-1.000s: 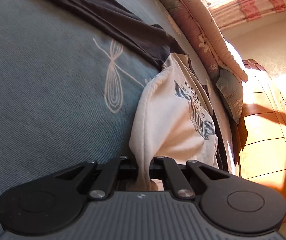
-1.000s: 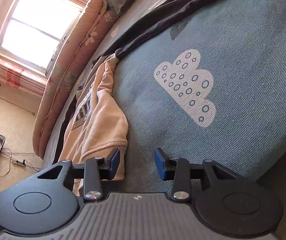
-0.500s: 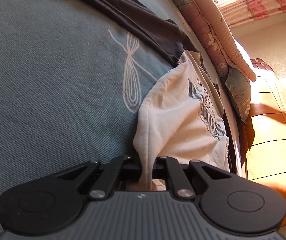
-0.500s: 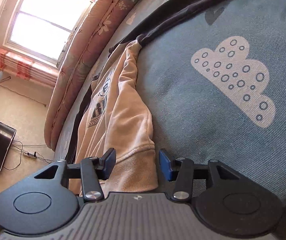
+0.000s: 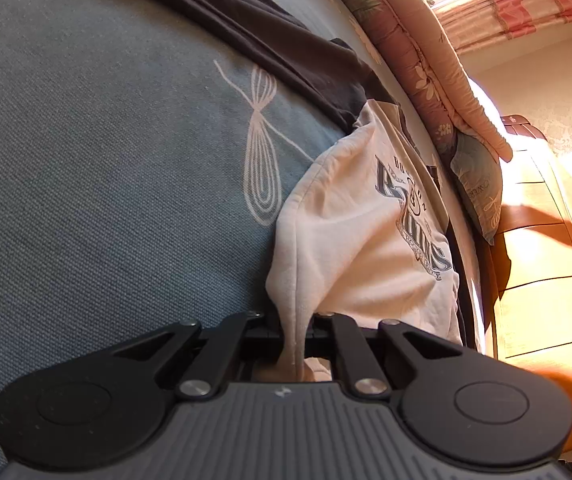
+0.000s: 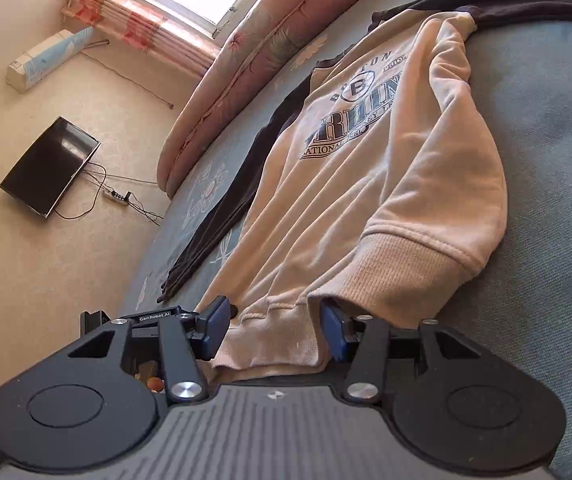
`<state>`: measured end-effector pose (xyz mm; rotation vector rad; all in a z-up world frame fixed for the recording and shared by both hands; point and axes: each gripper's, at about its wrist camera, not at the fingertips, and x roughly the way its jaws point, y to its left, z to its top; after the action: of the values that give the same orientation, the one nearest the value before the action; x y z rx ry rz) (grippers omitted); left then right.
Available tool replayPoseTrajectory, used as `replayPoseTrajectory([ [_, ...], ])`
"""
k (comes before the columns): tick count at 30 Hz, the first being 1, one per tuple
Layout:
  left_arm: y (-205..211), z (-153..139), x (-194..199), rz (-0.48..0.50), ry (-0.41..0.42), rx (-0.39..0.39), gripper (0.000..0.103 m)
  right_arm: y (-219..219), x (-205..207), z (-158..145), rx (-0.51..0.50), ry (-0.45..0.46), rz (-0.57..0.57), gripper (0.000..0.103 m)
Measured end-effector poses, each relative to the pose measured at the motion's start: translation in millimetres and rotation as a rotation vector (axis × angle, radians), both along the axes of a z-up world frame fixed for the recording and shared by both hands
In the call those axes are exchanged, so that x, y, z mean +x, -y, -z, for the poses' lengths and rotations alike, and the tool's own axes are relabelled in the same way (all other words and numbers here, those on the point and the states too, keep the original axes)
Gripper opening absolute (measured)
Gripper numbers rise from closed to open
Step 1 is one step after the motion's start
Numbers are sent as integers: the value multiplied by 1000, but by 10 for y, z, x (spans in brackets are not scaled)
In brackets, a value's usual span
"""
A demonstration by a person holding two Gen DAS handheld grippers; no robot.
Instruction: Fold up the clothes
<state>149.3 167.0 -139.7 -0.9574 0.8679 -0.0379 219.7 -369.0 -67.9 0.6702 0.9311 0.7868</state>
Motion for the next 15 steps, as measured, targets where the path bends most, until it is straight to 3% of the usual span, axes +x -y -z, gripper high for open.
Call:
replayPoseTrajectory([
  [7,-11,15,3,-1,4,-12,9,786,47,201,85,-90,195,64],
  [11,1,2,4,-5,-1,-7,9,741,334,433,110,-186,227,64],
  [15,-1,5,4,-5,0,-7,9,584,555,446,38,-250,300,60],
])
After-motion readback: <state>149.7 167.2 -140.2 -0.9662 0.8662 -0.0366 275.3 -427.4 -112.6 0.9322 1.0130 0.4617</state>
